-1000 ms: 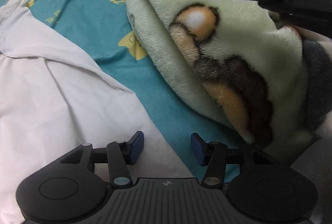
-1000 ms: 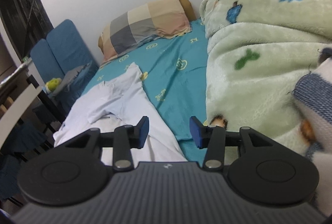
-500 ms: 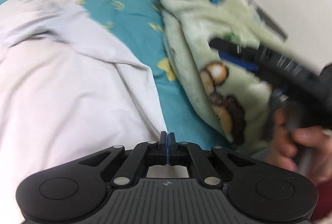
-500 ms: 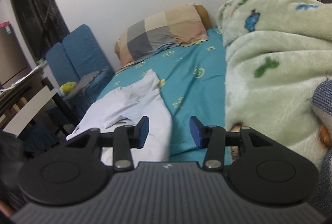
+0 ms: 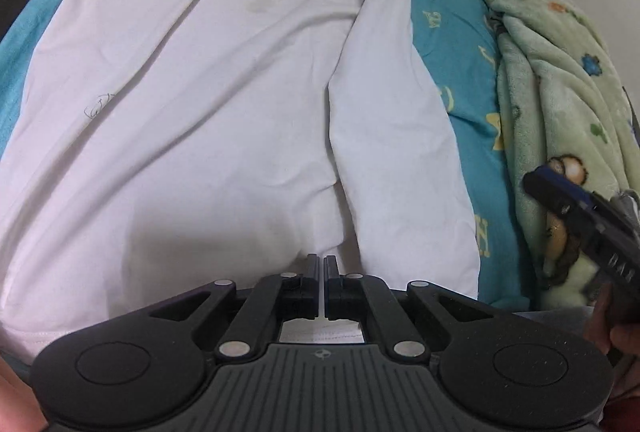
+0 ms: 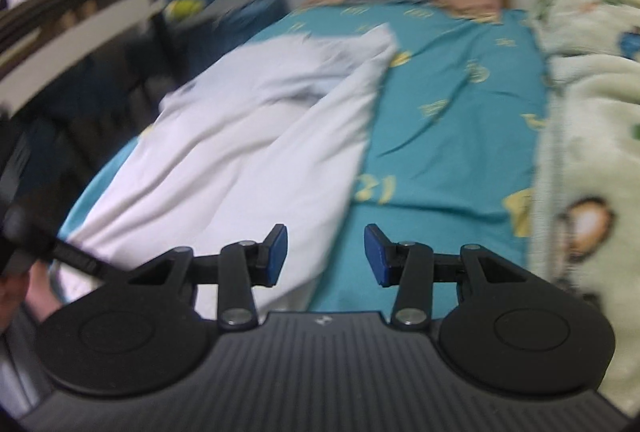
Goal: Fold clothes
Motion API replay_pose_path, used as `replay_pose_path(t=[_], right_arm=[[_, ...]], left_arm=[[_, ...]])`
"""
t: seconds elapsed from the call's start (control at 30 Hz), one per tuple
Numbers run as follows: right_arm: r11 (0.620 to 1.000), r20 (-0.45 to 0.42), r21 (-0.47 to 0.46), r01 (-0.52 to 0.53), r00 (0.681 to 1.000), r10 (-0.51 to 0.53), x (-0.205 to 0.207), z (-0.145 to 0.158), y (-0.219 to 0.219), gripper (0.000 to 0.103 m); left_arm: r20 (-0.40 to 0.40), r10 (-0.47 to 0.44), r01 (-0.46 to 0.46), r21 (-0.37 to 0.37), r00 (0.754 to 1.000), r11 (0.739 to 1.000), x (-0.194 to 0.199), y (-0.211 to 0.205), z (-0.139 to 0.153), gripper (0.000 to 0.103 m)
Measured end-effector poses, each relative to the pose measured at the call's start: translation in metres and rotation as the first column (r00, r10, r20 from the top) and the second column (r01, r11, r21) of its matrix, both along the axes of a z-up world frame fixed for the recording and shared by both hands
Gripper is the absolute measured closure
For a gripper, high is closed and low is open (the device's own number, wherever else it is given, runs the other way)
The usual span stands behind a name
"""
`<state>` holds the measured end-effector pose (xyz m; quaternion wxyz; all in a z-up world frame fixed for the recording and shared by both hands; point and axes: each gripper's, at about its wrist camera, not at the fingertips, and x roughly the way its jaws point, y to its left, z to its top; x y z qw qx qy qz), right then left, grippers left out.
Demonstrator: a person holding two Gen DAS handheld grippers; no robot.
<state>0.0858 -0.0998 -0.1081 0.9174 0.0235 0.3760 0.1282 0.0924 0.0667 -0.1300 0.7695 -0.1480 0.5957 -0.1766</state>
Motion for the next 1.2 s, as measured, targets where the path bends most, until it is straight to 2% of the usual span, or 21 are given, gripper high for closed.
replay_pose_path(t=[0.03, 0.07, 0.17, 0.23, 0.37, 0.47, 0.6, 0.73, 0.8, 0.93, 1.0, 1.03, 1.07, 1.13, 1.2], right_arm=[[1.0, -0.012, 0.001, -0.017, 1.0, 0.017, 0.002, 0.0, 0.006, 0.058], [1.0, -0.025, 0.012, -0.024, 0.999, 0.024, 0.005, 0.0, 0.009, 0.058], [0.996, -0.054, 0.087, -0.015, 0.998, 0.02, 0.019, -0.001, 0.016, 0.058], [0.996, -0.069, 0.091, -0.003, 0.998, 0.009, 0.03, -0.006, 0.026, 0.059], [0.998, -0.052, 0.055, -0.01, 0.999, 0.013, 0.038, -0.021, 0.04, 0.059], [0.999, -0.033, 0.025, -0.02, 0.999, 0.021, 0.042, -0.032, 0.049, 0.06], [0.999, 0.003, -0.006, -0.052, 0.999, 0.052, 0.054, -0.044, 0.054, 0.06], [0.994, -0.02, -0.005, -0.105, 0.994, 0.105, 0.058, -0.05, 0.058, 0.06], [0.991, -0.032, -0.005, -0.132, 0.991, 0.132, 0.059, -0.053, 0.06, 0.059], [0.983, -0.055, -0.002, -0.185, 0.981, 0.184, 0.063, -0.059, 0.065, 0.059], [0.978, -0.067, 0.0, -0.211, 0.975, 0.21, 0.064, -0.062, 0.067, 0.059], [0.975, -0.073, 0.001, -0.224, 0.972, 0.223, 0.065, -0.063, 0.068, 0.059], [0.972, -0.078, 0.002, -0.237, 0.969, 0.236, 0.066, -0.065, 0.07, 0.059], [0.965, -0.09, 0.004, -0.263, 0.961, 0.262, 0.068, -0.068, 0.072, 0.058], [0.958, -0.101, 0.007, -0.288, 0.952, 0.287, 0.07, -0.071, 0.074, 0.058]], left_arm=[[0.013, 0.004, -0.004, -0.016, 1.0, 1.0, 0.002, 0.002, 0.003, 0.093], [0.027, 0.011, -0.01, -0.033, 1.0, 0.999, 0.003, 0.005, 0.007, 0.081], [0.083, 0.067, -0.057, -0.108, 0.994, 0.993, 0.009, 0.018, 0.021, 0.068], [0.108, 0.123, -0.105, -0.161, 0.986, 0.981, 0.017, 0.024, 0.026, 0.06], [0.131, 0.236, -0.199, -0.245, 0.963, 0.949, 0.055, 0.028, 0.028, 0.054], [0.131, 0.319, -0.266, -0.313, 0.939, 0.912, 0.09, 0.028, 0.022, 0.05], [0.133, 0.378, -0.311, -0.359, 0.916, 0.88, 0.148, 0.011, 0.004, 0.05], [0.125, 0.425, -0.352, -0.383, 0.896, 0.854, 0.209, -0.007, -0.02, 0.05], [0.146, 0.445, -0.362, -0.392, 0.883, 0.846, 0.232, -0.015, -0.027, 0.05], [0.215, 0.422, -0.349, -0.309, 0.881, 0.885, 0.27, -0.037, -0.036, 0.05], [0.22, 0.411, -0.349, -0.273, 0.885, 0.897, 0.284, -0.044, -0.043, 0.064], [0.238, 0.401, -0.344, -0.248, 0.885, 0.906, 0.288, -0.047, -0.041, 0.086], [0.269, 0.385, -0.333, -0.219, 0.883, 0.917, 0.292, -0.05, -0.038, 0.098], [0.367, 0.33, -0.296, -0.147, 0.87, 0.944, 0.295, -0.055, -0.025, 0.099], [0.418, 0.321, -0.301, -0.115, 0.85, 0.947, 0.299, -0.055, -0.013, 0.099]])
